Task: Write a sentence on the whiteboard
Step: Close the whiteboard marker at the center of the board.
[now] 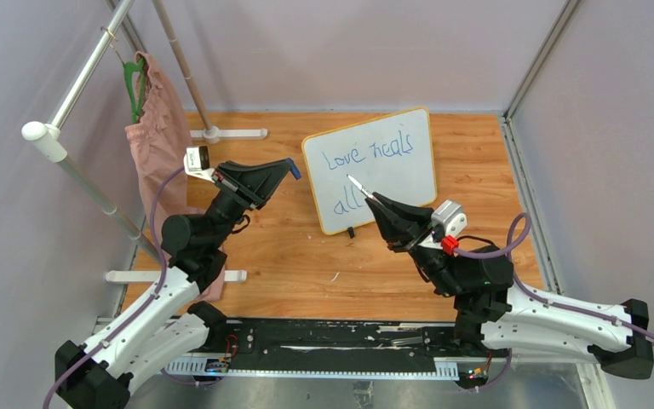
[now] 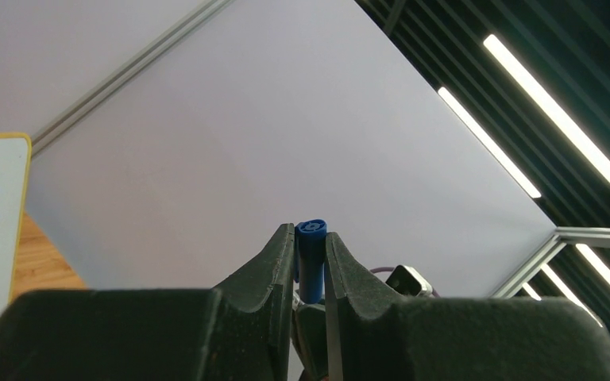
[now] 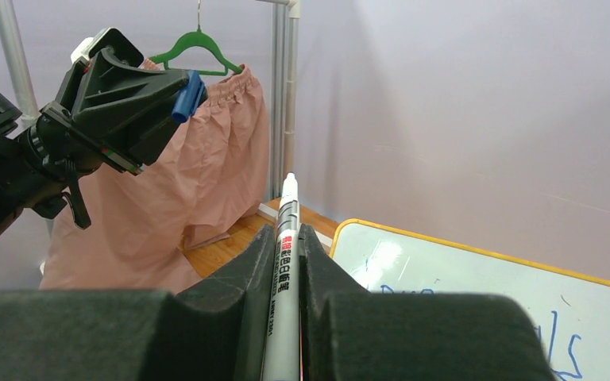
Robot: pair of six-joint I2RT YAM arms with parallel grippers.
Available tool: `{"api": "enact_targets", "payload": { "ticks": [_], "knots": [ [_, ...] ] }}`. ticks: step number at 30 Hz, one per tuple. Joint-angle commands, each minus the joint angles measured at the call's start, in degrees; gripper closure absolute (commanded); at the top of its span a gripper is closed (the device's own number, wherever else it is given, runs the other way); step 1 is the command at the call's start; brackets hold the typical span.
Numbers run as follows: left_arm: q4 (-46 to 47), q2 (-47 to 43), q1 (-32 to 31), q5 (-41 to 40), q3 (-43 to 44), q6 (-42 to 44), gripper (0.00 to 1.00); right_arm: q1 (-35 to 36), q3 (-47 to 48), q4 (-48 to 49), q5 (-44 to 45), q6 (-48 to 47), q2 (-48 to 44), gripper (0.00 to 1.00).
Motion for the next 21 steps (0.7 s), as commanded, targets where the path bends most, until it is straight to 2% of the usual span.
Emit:
{"api": "enact_targets", "payload": {
  "ticks": [1, 6, 12, 21],
  "knots": [
    [0.7, -0.3, -0.2, 0.6, -1.0, 0.6, 1.0, -1.0, 2.1, -2.3, 2.5, -0.6, -2.0, 1.0],
    [-7.5, -1.9, -0.2, 1.2, -0.7, 5.2, 1.0, -2.2, 2.6, -7.9, 6.5, 0.3, -4.1, 1.0],
    [-8.7, -2.8, -0.2, 0.6, -1.3, 5.8, 1.0, -3.4, 2.4, -10.8, 5.3, 2.5, -5.8, 1.0],
    [-8.5, -2.4, -0.2, 0.9, 1.1, 4.6, 1.0, -3.3, 6.3, -12.2, -6.0, 6.4, -1.4, 1.0]
  ]
}}
